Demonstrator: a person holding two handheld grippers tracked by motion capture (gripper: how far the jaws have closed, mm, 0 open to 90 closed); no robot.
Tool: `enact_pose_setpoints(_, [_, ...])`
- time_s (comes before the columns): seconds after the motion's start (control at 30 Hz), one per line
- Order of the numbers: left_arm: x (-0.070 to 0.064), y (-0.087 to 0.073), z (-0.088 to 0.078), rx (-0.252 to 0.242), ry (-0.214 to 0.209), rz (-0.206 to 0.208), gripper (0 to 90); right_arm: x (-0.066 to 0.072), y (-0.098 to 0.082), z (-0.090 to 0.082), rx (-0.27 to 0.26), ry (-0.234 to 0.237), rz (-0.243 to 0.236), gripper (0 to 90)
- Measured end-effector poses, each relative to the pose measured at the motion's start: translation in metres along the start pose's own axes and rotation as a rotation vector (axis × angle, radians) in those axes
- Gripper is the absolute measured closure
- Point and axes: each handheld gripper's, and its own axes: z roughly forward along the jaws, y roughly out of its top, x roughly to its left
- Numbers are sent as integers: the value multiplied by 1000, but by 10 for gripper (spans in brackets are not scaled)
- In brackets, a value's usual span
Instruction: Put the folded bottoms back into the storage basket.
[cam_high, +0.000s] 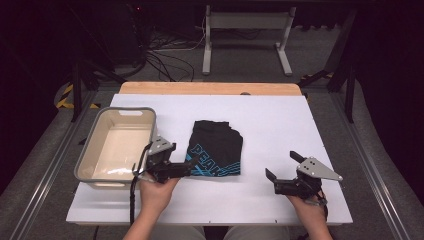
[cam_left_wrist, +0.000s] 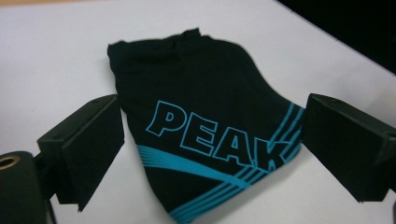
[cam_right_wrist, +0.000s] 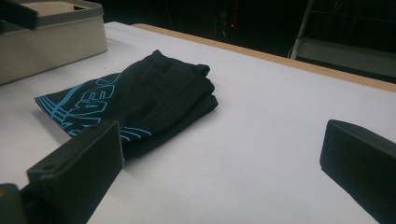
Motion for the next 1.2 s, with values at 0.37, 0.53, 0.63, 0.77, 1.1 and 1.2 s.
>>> enact_pose_setpoints(0.37, [17, 9, 52, 143, 32, -91, 76, -1, 0, -4, -8, -3, 5, 3])
enact_pose_setpoints(0.53, [24, 8, 71, 208, 35, -118, 75, 1, 0, -3, -5, 1, 0, 3])
enact_pose_setpoints(0.63, [26, 4, 83, 244, 42, -126, 75, 2, 0, -4, -9, 4, -2, 3])
enact_pose_setpoints(0.77, [28, 4, 89, 257, 53, -136, 75, 0, 0, -4, -10, 1, 2, 3])
enact_pose_setpoints(1.1, [26, 7, 96, 278, 58, -136, 75, -1, 1, -7, -24, -1, 17, 2])
enact_pose_setpoints(1.2, [27, 8, 98, 281, 58, -149, 72, -1, 1, -7, -27, 1, 21, 2])
